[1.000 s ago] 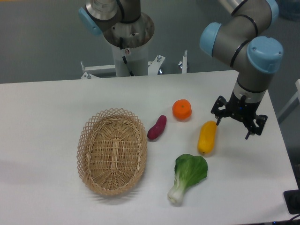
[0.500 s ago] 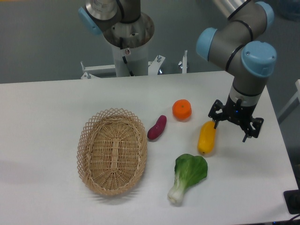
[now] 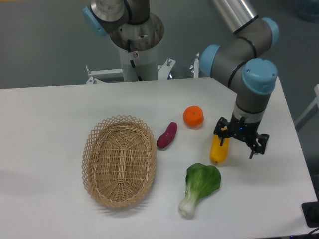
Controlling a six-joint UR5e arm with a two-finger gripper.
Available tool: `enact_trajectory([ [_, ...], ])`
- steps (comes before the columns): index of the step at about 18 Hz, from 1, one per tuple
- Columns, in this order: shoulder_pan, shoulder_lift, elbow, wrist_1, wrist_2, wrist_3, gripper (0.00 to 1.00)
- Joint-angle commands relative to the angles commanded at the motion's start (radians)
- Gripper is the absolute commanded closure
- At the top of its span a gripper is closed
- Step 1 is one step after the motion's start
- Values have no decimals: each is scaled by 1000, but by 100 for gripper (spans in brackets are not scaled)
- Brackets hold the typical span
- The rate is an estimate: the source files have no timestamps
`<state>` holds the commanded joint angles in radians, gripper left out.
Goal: Pick up the mango from the table
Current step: 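Lower the open gripper down around the yellow mango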
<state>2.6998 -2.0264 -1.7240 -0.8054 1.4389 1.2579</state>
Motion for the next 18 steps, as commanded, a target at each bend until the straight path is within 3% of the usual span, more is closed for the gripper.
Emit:
enact_trajectory([
  [13, -5, -20, -43, 15, 77, 2, 0],
  [18, -20, -29, -61, 54, 100, -6, 0],
])
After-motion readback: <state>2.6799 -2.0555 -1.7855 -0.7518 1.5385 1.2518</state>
